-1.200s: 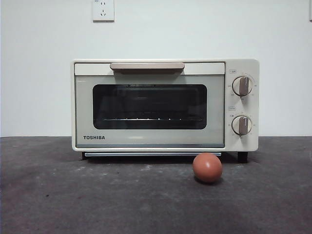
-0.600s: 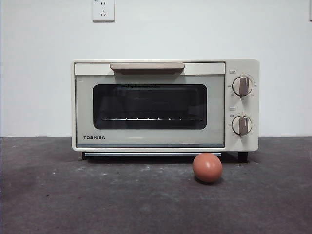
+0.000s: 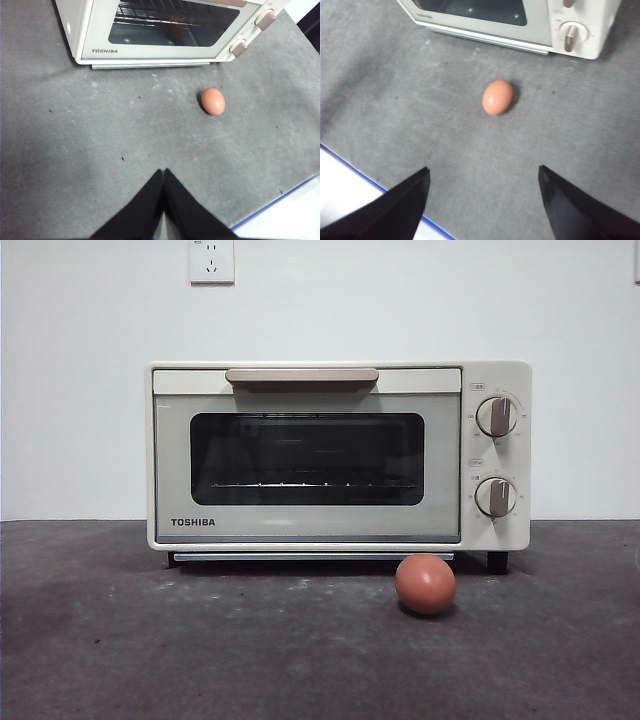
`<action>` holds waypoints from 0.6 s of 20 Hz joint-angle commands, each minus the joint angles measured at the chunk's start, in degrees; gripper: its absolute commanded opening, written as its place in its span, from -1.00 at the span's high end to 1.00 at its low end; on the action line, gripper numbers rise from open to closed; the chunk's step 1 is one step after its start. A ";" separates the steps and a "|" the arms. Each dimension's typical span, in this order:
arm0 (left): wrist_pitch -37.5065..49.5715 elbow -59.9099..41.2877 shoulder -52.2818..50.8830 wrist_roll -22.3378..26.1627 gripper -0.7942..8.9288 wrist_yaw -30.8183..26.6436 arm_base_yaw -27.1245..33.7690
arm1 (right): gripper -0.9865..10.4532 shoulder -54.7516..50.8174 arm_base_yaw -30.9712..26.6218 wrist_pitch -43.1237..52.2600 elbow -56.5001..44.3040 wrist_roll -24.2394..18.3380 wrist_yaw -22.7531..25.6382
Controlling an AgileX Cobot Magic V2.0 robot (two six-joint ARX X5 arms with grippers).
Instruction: Eggoven
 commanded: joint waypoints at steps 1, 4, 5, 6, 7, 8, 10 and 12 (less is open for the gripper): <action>0.48 0.98 0.28 0.87 0.82 0.13 -0.09 | 0.22 3.93 2.67 3.85 0.98 4.39 -0.02; 0.68 0.98 0.28 0.85 0.82 0.13 -0.09 | 0.22 11.08 8.83 9.92 0.98 9.16 3.19; 0.68 0.98 0.28 0.83 0.82 0.13 -0.09 | 0.22 13.27 10.86 11.41 0.98 10.36 5.29; 0.68 0.98 0.28 0.81 0.82 0.13 -0.09 | 0.22 16.17 13.38 13.33 0.98 11.65 7.82; 0.68 0.98 0.28 0.76 0.82 0.13 -0.09 | 0.22 18.56 15.28 15.04 0.98 12.81 9.73; 0.68 0.98 0.28 0.66 0.82 0.13 -0.09 | 0.22 21.33 17.20 16.96 0.98 14.19 12.02; 0.68 0.98 0.28 0.66 0.82 0.13 -0.09 | 0.22 26.84 20.20 20.65 0.98 16.41 16.83; 0.68 0.98 0.28 0.66 0.82 0.13 -0.09 | 0.22 32.02 21.92 23.98 0.98 17.97 19.50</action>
